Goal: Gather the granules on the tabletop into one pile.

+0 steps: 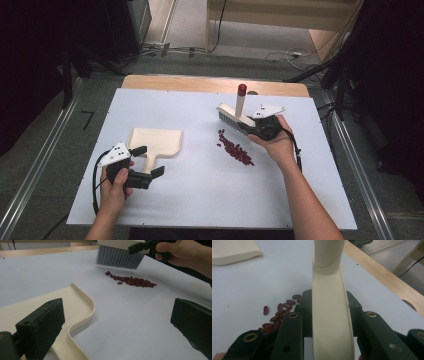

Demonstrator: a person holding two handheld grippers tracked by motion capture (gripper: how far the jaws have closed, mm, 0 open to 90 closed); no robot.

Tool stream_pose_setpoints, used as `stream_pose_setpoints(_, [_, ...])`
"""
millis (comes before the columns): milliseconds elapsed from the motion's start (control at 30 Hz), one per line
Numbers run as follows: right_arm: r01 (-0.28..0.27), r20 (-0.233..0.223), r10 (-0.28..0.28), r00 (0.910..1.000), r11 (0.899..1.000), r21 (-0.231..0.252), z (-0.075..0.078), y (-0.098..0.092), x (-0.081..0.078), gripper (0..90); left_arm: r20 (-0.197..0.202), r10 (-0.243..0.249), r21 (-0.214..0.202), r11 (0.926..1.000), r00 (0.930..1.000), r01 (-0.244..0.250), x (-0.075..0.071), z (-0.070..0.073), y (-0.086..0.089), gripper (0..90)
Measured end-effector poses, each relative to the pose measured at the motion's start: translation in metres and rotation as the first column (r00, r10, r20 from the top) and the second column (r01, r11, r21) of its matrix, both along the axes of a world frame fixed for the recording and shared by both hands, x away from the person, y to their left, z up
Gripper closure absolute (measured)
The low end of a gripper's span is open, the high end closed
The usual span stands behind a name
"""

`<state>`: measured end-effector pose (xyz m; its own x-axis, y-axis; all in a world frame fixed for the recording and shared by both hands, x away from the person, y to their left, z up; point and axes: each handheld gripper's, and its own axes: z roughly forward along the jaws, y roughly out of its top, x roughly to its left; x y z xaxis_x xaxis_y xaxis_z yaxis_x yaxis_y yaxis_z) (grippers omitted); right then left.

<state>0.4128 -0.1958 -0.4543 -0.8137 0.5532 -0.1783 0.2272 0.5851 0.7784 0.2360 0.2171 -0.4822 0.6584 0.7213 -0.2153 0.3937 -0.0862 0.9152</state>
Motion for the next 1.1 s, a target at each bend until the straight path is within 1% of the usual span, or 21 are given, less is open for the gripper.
stream_pose_setpoints(67, [-0.037, -0.007, 0.037, 0.9993, 0.999, 0.001, -0.005, 0.0, 0.004, 65.2, 0.001, -0.001, 0.001, 1.0, 1.0, 0.001, 0.0, 0.0, 0.0, 0.0])
stream_pose_setpoints(133, [-0.068, -0.015, 0.068, 0.9976, 0.998, -0.013, -0.008, 0.001, 0.003, 65.2, -0.001, 0.0, 0.0, 1.0, 1.0, 0.0, 0.0, 0.0, 0.0, 0.0])
stream_pose_setpoints(167, [-0.089, -0.023, 0.089, 0.9958, 0.996, -0.009, -0.01, 0.001, 0.002, 65.2, -0.001, 0.0, 0.001, 1.0, 1.0, 0.0, 0.0, 0.0, 0.0, 0.0])
stream_pose_setpoints(267, [-0.12, -0.037, 0.119, 0.9922, 0.993, -0.019, -0.009, 0.001, -0.004, 65.3, 0.001, 0.0, 0.003, 1.0, 1.0, 0.0, 0.0, 0.0, 0.0, 0.0])
stream_pose_setpoints(400, [-0.177, -0.046, 0.175, 0.9835, 0.983, -0.04, -0.01, -0.002, -0.015, 65.2, 0.0, 0.002, 0.004, 1.0, 1.0, -0.002, 0.0, 0.0, 0.0, 0.0])
stream_pose_setpoints(500, [-0.2, -0.052, 0.197, 0.979, 0.979, -0.048, -0.008, -0.005, -0.023, 65.3, -0.003, -0.002, 0.007, 1.0, 1.0, 0.002, -0.001, 0.001, -0.001, 0.0])
stream_pose_setpoints(600, [-0.225, -0.065, 0.223, 0.9728, 0.974, -0.038, -0.006, -0.009, -0.03, 65.3, 0.0, -0.002, 0.008, 1.0, 1.0, 0.002, -0.001, 0.001, -0.002, 0.0])
stream_pose_setpoints(633, [-0.226, -0.068, 0.224, 0.9723, 0.973, -0.039, -0.006, -0.01, -0.032, 65.3, -0.001, -0.003, 0.008, 1.0, 1.0, 0.003, -0.001, 0.001, -0.002, 0.0])
stream_pose_setpoints(800, [-0.263, -0.068, 0.26, 0.9633, 0.963, -0.052, -0.005, -0.014, -0.044, 65.3, -0.002, -0.007, 0.008, 0.9999, 1.0, 0.007, -0.001, 0.0, -0.003, 0.0])
stream_pose_setpoints(833, [-0.259, -0.067, 0.255, 0.9646, 0.964, -0.056, -0.004, -0.014, -0.046, 65.3, -0.003, -0.007, 0.011, 0.9999, 1.0, 0.007, -0.001, 0.0, -0.003, 0.0])
stream_pose_setpoints(900, [-0.236, -0.046, 0.234, 0.9712, 0.97, -0.056, -0.002, -0.016, -0.048, 65.3, -0.003, -0.007, 0.011, 0.9999, 1.0, 0.007, -0.001, 0.0, -0.004, 0.0])
stream_pose_setpoints(967, [-0.187, -0.025, 0.186, 0.9822, 0.981, -0.042, 0.003, -0.017, -0.05, 65.2, -0.004, -0.006, 0.013, 0.9999, 1.0, 0.006, 0.0, 0.0, -0.004, 0.0])
stream_pose_setpoints(1033, [-0.146, -0.005, 0.146, 0.9892, 0.989, -0.011, 0.009, -0.016, -0.054, 65.3, -0.005, -0.006, 0.013, 0.9999, 1.0, 0.006, 0.0, -0.001, -0.004, 0.0])
stream_pose_setpoints(1067, [-0.13, -0.007, 0.13, 0.9915, 0.991, 0.015, 0.013, -0.014, -0.056, 65.3, -0.005, -0.005, 0.014, 0.9999, 1.0, 0.005, 0.0, -0.001, -0.004, 0.0])
stream_pose_setpoints(1100, [-0.102, -0.019, 0.103, 0.9945, 0.994, 0.039, 0.016, -0.012, -0.06, 65.3, -0.005, -0.004, 0.015, 0.9999, 1.0, 0.004, 0.0, -0.001, -0.004, 0.0])
